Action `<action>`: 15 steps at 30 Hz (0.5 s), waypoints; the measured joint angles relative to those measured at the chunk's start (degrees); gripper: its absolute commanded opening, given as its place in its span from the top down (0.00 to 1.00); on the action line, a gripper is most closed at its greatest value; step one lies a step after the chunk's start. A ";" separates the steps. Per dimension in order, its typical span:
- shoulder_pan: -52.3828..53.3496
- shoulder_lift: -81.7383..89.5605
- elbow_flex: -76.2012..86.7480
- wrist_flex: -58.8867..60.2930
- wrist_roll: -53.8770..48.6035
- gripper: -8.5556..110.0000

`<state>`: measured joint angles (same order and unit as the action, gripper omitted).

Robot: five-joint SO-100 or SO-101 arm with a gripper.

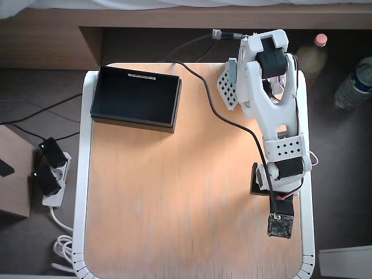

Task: Grasp a lego block and put it in the bin.

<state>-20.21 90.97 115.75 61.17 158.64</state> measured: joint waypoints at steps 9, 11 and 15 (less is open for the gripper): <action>0.00 -0.97 -0.09 -1.32 -0.26 0.75; 0.00 -0.97 -0.09 -1.41 -0.53 0.76; 0.00 -0.97 -0.09 -1.41 -0.97 0.78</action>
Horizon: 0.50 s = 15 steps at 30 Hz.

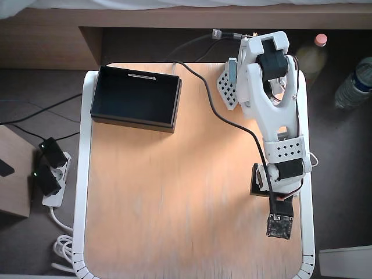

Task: Grasp a lego block and put it in the bin.

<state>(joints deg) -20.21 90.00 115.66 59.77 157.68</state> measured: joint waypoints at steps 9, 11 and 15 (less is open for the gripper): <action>0.00 0.00 0.00 0.00 0.00 0.82; 0.00 0.00 0.00 0.00 -0.18 0.84; 0.00 0.00 0.00 0.00 -0.88 0.87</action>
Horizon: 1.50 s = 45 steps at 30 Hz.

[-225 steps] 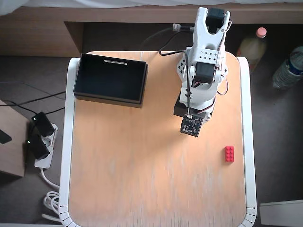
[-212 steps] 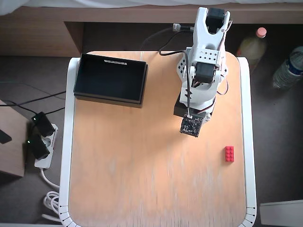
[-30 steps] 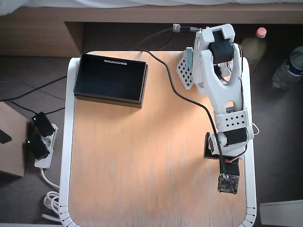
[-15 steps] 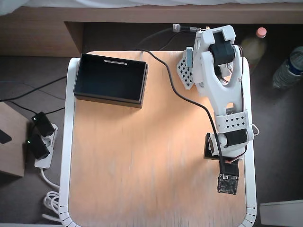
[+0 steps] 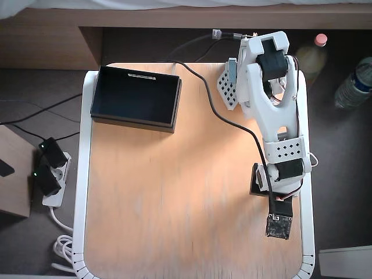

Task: Grasp a lego block and put it in the bin.

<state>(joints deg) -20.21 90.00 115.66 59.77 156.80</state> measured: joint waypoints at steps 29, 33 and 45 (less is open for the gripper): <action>8.53 2.02 0.00 1.76 2.02 0.92; 12.04 5.62 0.00 4.31 3.78 0.92; 29.00 13.80 -9.76 23.03 7.21 0.92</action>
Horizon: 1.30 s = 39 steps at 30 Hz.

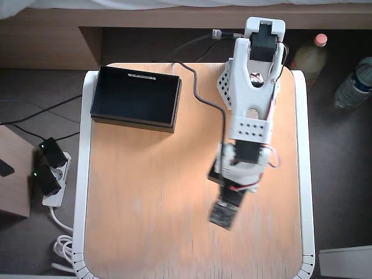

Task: Grasp a lego block and put it in the bin.

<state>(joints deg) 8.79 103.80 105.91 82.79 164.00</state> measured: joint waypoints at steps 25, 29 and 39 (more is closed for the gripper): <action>51.86 0.88 -16.26 13.89 7.91 0.92; 58.10 0.88 -16.26 13.89 10.90 0.92; 67.41 -1.85 -16.26 12.13 15.29 0.92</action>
<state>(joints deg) 76.20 101.95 89.65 94.92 179.30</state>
